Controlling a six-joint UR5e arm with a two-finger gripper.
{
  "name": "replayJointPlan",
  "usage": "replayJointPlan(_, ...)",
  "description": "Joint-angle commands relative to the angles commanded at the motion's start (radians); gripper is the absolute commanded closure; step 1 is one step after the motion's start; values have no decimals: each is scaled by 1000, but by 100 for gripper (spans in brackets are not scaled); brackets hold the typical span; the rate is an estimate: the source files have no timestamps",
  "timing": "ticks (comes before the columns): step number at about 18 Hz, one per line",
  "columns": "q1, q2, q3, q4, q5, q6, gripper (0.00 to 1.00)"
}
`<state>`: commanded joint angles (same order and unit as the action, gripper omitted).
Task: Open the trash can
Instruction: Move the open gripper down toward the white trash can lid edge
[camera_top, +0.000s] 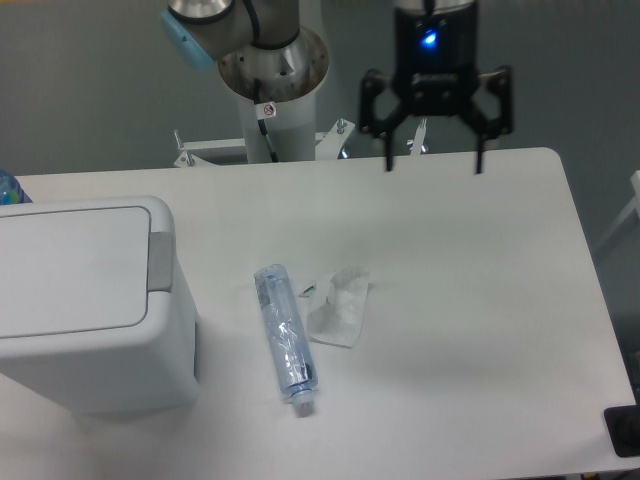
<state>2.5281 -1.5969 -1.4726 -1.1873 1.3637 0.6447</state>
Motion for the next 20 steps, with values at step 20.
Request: replayJointPlan(20,-258,-87,-23,89,-18,-359,0)
